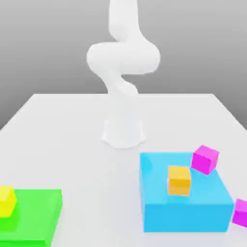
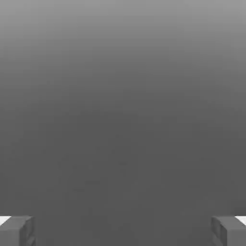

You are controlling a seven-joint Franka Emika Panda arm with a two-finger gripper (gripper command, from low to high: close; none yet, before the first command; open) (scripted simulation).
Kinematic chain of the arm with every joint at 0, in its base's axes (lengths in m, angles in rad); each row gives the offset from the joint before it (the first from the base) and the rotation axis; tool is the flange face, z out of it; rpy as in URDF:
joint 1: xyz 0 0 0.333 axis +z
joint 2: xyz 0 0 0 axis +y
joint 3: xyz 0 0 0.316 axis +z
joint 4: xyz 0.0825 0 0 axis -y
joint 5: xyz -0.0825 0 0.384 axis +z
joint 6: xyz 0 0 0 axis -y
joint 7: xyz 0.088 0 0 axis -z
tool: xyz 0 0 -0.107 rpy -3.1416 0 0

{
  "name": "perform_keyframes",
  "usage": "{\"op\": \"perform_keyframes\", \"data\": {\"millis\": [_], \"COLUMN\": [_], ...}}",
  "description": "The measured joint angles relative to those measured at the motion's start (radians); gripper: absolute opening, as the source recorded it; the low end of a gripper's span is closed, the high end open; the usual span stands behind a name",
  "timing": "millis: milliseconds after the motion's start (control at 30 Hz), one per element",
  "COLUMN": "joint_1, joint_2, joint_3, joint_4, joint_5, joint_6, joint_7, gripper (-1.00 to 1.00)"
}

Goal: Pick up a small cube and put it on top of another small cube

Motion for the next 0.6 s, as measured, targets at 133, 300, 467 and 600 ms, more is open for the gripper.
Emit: {"op": "perform_keyframes", "data": {"millis": [133, 300, 467, 600], "joint_1": [0.055, 0.115, 0.169, 0.222], "joint_2": [0.151, 0.332, 0.513, 0.658], "joint_3": [0.029, 0.072, 0.123, 0.164], "joint_4": [-0.004, -0.009, -0.013, -0.017], "joint_5": [-0.006, -0.016, -0.033, -0.059], "joint_6": [0.049, 0.107, 0.166, 0.213], "joint_7": [-0.059, -0.128, -0.191, -0.232], "gripper": [0.0, 0.0, 0.0, 0.0]}}
